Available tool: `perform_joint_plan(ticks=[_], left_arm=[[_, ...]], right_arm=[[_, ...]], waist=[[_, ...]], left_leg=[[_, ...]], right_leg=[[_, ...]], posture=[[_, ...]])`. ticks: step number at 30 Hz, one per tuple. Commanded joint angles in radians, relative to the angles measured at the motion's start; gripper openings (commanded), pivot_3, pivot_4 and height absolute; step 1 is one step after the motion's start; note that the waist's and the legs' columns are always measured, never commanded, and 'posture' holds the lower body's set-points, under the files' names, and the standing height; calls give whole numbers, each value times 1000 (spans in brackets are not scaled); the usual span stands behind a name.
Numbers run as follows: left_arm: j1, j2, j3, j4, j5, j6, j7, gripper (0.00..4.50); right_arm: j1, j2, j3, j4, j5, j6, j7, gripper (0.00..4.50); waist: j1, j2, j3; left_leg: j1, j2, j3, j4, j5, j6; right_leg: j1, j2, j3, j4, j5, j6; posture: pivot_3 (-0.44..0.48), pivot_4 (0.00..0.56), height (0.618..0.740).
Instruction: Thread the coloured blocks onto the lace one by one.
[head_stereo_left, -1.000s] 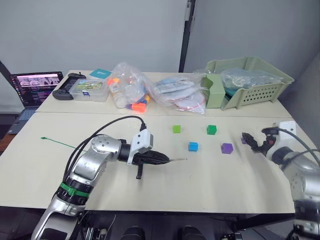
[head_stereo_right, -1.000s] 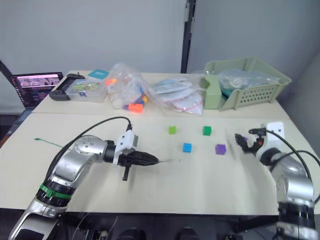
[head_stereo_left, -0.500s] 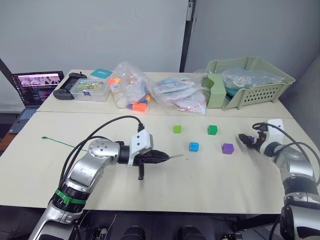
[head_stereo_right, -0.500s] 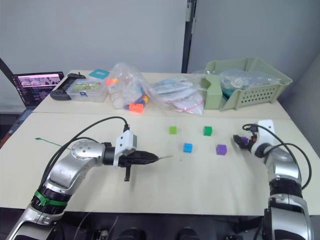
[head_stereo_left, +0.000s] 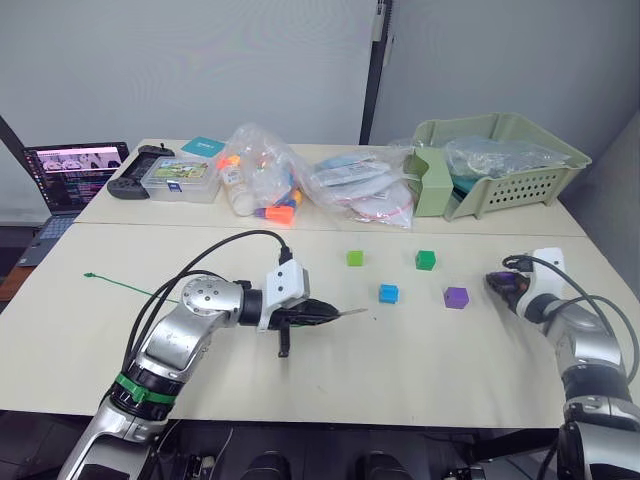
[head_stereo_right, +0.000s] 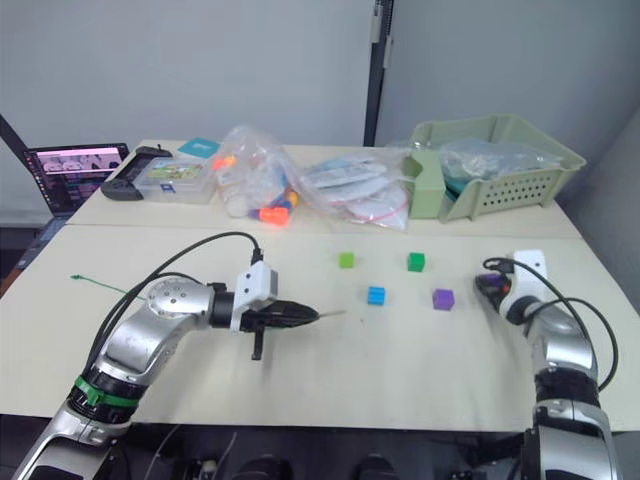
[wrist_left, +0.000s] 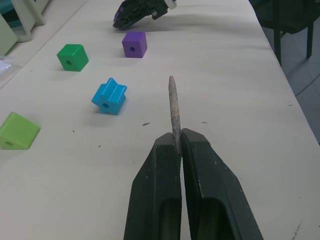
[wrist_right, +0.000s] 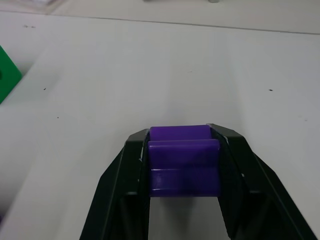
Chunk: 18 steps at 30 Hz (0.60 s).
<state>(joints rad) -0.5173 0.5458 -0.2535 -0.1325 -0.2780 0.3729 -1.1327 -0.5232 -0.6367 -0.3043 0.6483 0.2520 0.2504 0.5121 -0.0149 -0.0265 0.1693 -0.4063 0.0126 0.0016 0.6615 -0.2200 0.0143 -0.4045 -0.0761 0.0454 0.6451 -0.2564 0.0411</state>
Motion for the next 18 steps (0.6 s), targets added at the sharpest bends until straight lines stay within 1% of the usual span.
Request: perform_joint_plan(ticks=[1,4,5,6,8,10,12,14,18], left_arm=[[-32,-11,-17,24,10,-41,-21,0],[-47,-28,-39,76,31,-75,-27,0],[-55,-38,-47,97,34,-88,-33,0],[-64,-49,-56,121,37,-99,-42,0],[-79,-61,-69,158,47,-121,-61,0],[-94,-71,-77,194,56,-141,-75,0],[-106,-78,-81,220,59,-156,-88,0],[-114,-83,-85,236,60,-166,-104,0],[-122,-89,-86,247,62,-177,-125,0]], right_arm=[[69,-31,-100,-230,84,85,-20,1185],[195,0,-170,-537,191,221,-51,1185],[256,27,-179,-676,245,278,-68,1185],[323,74,-182,-833,322,344,-105,1185],[426,155,-180,-1056,448,441,-172,1185],[536,227,-133,-1231,486,482,-236,1185],[609,288,-84,-1331,484,497,-297,1185],[664,321,4,-1380,428,494,-334,1185],[708,358,118,-1386,316,452,-393,1185]], waist=[[1,0,0],[4,1,0],[4,1,0],[4,1,0],[0,1,-1],[-2,2,-1],[-1,2,-1],[-3,2,-1],[0,2,-1]], left_leg=[[0,0,0,0,0,0],[0,0,-1,0,0,0],[0,0,-1,0,0,0],[0,0,-1,0,0,0],[-1,1,-3,0,0,0],[0,2,-4,-1,0,0],[0,2,-4,-1,0,0],[0,1,-3,-1,0,0],[0,0,-1,0,0,0]], right_leg=[[0,0,0,0,0,0],[0,0,0,0,0,0],[0,0,0,0,0,0],[0,0,0,0,0,0],[0,2,-1,1,0,0],[0,3,0,1,0,0],[0,2,0,1,0,0],[-1,2,1,1,0,0],[0,1,1,0,0,1]], posture=[[0,150,740],[0,150,740],[0,150,740],[0,150,740],[0,150,740],[0,150,740],[0,150,740],[0,150,740],[0,150,740]])
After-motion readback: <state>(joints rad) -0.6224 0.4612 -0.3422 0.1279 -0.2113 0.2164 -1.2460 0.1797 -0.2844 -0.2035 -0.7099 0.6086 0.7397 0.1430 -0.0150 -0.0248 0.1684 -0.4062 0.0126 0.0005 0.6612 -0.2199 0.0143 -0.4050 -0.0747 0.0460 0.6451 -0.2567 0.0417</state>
